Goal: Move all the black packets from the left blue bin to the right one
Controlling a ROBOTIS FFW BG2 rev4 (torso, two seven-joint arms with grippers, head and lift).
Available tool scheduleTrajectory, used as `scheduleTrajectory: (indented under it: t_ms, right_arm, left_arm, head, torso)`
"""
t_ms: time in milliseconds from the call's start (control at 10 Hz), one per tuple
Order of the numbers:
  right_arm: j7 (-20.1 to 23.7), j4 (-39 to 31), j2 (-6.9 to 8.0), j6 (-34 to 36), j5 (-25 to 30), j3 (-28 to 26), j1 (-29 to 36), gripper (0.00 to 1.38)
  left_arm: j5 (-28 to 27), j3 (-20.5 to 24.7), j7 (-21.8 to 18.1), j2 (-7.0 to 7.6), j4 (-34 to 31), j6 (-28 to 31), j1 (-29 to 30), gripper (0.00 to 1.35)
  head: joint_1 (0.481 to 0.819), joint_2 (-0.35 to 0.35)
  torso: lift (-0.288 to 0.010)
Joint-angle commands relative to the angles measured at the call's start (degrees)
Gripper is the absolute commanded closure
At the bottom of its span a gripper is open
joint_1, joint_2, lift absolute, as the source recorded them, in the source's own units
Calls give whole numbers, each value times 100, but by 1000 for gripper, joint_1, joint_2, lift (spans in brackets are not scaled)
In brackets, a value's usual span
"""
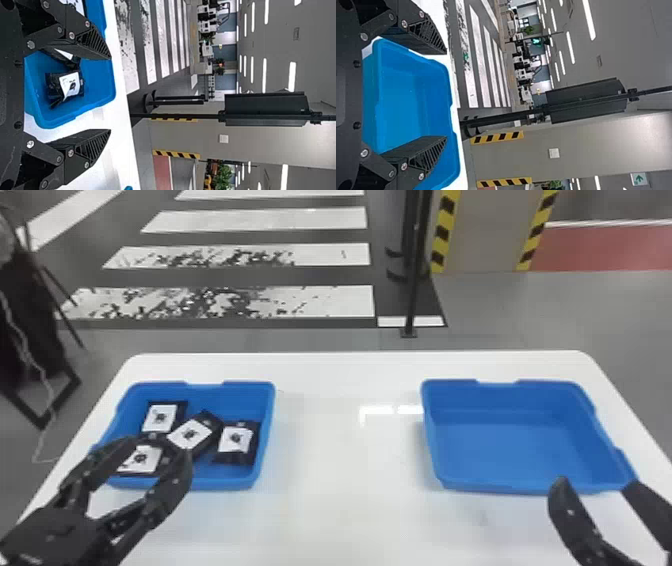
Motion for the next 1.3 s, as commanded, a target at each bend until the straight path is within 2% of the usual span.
scheduleTrajectory:
  t_ms: [0, 600, 700, 900, 1000, 1200]
  right_arm:
    - [0, 8, 5, 0, -27, 0, 3, 291]
    - [-9, 8, 5, -28, -27, 0, -11, 292]
    - [-9, 8, 5, -28, -27, 0, -25, 292]
    - [-9, 8, 5, -28, -16, 0, -25, 292]
    - [0, 37, 5, -28, -27, 0, -25, 292]
    - [0, 79, 5, -28, -39, 11, -53, 292]
  left_arm:
    - [39, -16, 0, 0, 34, 1, 2, 440]
    - [84, -28, 0, 9, 62, 71, -12, 440]
    - [107, 7, 0, 26, 189, 113, -111, 440]
    - [347, 7, 8, 158, 470, 324, -378, 440]
    - [244, 18, 61, 193, 512, 409, -546, 440]
    - [210, 75, 96, 246, 878, 901, -1109, 440]
  head:
    - [695, 60]
    - [695, 54]
    - [695, 54]
    - [695, 62]
    - [695, 65]
    - [695, 80]
  torso:
    - [-140]
    - [-140]
    - [-140]
    - [-140]
    - [-140]
    - [-140]
